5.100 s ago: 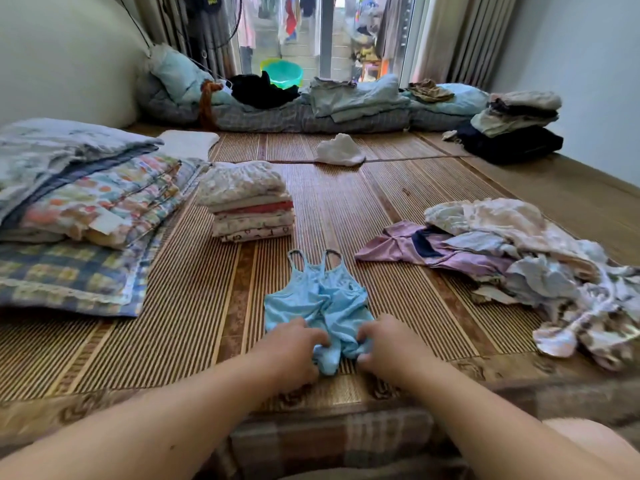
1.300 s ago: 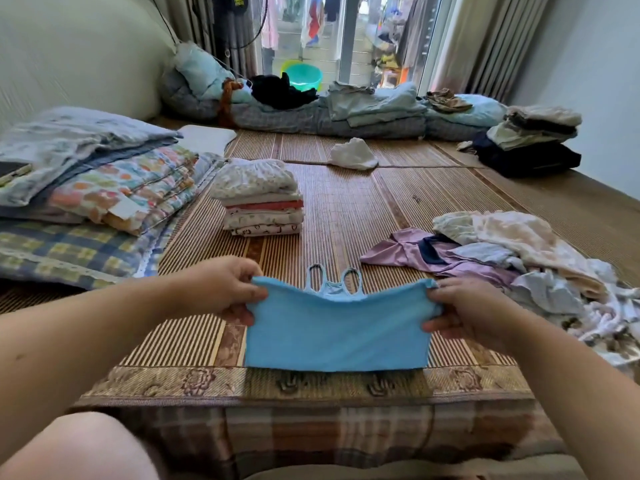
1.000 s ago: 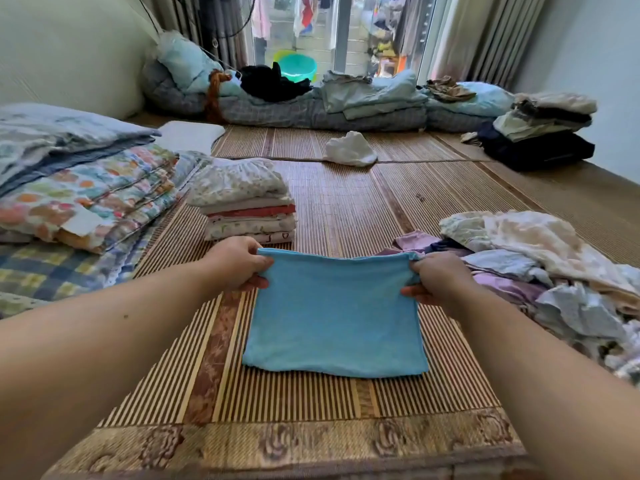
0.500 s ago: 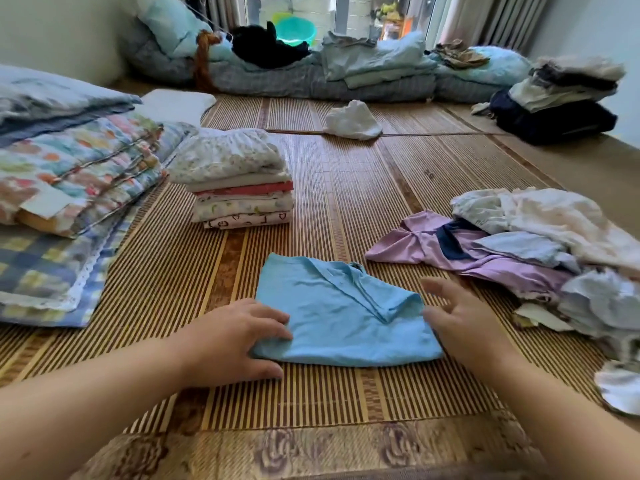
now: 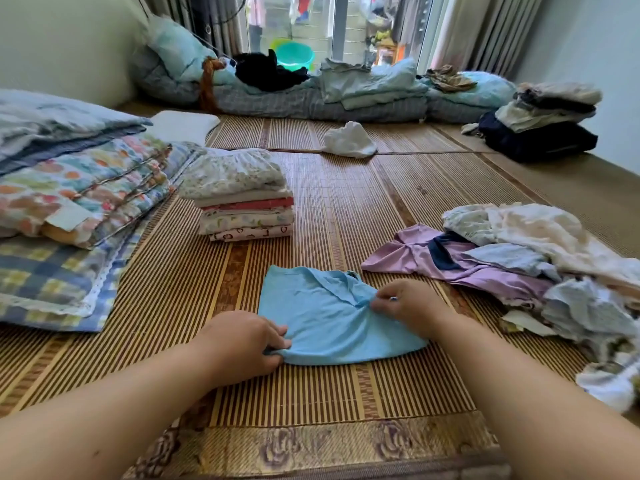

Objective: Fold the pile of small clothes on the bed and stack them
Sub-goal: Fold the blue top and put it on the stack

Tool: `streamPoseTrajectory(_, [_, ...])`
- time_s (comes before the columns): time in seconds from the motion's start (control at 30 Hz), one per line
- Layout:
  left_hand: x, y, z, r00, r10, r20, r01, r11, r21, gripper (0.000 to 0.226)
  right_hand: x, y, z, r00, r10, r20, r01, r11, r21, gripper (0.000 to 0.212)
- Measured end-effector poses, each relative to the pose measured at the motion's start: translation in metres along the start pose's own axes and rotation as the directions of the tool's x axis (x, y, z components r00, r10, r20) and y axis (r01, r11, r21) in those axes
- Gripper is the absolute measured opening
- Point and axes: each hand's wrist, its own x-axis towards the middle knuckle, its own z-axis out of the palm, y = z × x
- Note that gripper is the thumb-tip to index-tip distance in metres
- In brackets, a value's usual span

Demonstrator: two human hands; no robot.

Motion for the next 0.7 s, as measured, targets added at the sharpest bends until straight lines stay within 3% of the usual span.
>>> streamPoseTrajectory(0.07, [0.004,-0.001,-0.004,1.000,-0.005,0.031,0.005,1.000,0.017,0.037,0.013,0.006,-0.007,0.974,0.194,-0.120,-0.129,0.901,0.414,0.025])
streamPoseTrajectory(0.13, [0.007,-0.001,-0.005,0.999,-0.013,0.044,0.012,1.000,0.018,0.036,0.027,0.014,-0.015,0.871,0.488,-0.061,-0.246,0.539,0.805,0.027])
streamPoseTrajectory(0.17, [0.007,-0.001,-0.004,0.999,-0.012,0.046,0.011,1.000,0.022,0.035,0.032,0.019,-0.017,0.826,0.563,-0.010,-0.245,0.375,0.894,0.027])
streamPoseTrajectory(0.2, [0.007,0.000,-0.004,0.999,-0.012,0.050,0.011,1.000,0.026,0.036,0.036,0.024,-0.017,0.792,0.610,-0.012,-0.237,0.326,0.915,0.028])
streamPoseTrajectory(0.23, [0.007,0.000,-0.004,0.998,-0.012,0.055,0.010,1.000,0.028,0.036,0.035,0.026,-0.016,0.775,0.624,-0.102,-0.237,0.437,0.868,0.031])
streamPoseTrajectory(0.27, [0.007,0.000,-0.004,0.998,-0.010,0.058,0.009,1.000,0.025,0.036,0.030,0.029,-0.015,0.783,0.572,-0.244,-0.225,0.627,0.746,0.033])
streamPoseTrajectory(0.3, [0.006,0.000,-0.004,0.998,-0.010,0.063,0.008,1.000,0.020,0.037,0.018,0.029,-0.015,0.820,0.444,-0.361,-0.170,0.792,0.587,0.029])
streamPoseTrajectory(0.33, [0.006,-0.001,-0.004,0.998,-0.008,0.069,0.007,1.000,0.015,0.037,0.002,0.025,-0.015,0.879,0.283,-0.383,-0.097,0.894,0.438,0.021])
streamPoseTrajectory(0.37, [0.006,-0.001,-0.003,0.997,-0.005,0.078,0.005,1.000,0.008,0.037,-0.016,0.020,-0.013,0.942,0.115,-0.314,-0.011,0.949,0.315,0.015])
streamPoseTrajectory(0.43, [0.005,-0.004,-0.002,0.996,0.000,0.094,0.000,1.000,0.001,0.038,-0.050,0.011,-0.007,0.993,-0.111,-0.047,0.115,0.990,0.083,0.020])
streamPoseTrajectory(0.5, [0.004,-0.008,-0.001,0.995,0.004,0.102,-0.003,1.000,-0.010,0.040,-0.068,0.020,0.003,0.971,-0.212,0.113,0.227,0.963,-0.146,0.035])
streamPoseTrajectory(0.6, [-0.001,-0.015,0.003,0.996,-0.017,0.087,0.025,0.996,-0.090,0.045,-0.080,0.036,0.014,0.963,-0.268,-0.028,0.257,0.943,-0.212,0.034])
streamPoseTrajectory(0.7, [-0.009,-0.017,0.013,1.000,-0.028,-0.002,0.027,0.994,-0.103,0.044,-0.079,0.040,0.024,0.901,-0.391,-0.189,0.314,0.887,-0.338,0.027])
